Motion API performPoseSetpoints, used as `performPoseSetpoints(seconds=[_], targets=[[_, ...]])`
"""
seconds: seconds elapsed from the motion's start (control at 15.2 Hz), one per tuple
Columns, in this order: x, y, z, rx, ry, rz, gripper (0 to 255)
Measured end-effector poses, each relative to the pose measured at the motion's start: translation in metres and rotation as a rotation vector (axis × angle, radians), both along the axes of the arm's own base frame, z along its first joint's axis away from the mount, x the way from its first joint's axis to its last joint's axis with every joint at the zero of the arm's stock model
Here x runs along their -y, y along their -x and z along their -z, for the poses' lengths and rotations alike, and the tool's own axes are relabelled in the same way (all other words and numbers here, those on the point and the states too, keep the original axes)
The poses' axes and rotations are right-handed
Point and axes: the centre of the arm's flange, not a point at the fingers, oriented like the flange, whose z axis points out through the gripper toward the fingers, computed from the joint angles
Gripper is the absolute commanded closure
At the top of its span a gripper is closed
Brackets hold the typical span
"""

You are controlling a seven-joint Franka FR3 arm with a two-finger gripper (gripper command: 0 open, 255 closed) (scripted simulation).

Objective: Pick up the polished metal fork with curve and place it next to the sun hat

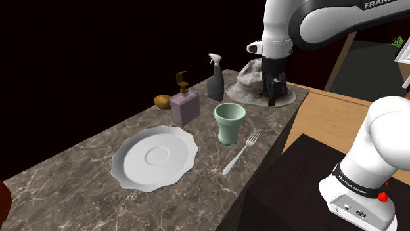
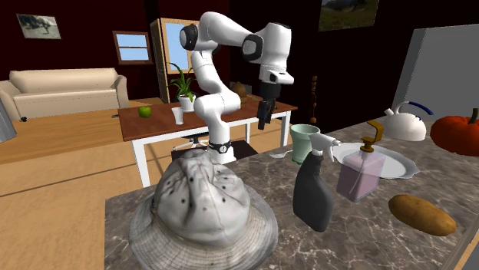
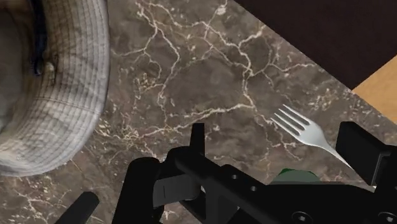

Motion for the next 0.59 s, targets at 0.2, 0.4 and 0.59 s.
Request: performPoseSetpoints(seconds=[0.2, 0.4, 0.59], targets=[[-0.026, -0.001, 0.025, -0.006, -0.015, -0.176, 0], [-0.051, 0.001, 0.052, -0.012, -0.030, -0.351, 0], [-0.076, 0.012, 0.078, -0.018, -0.045, -0.526, 0]])
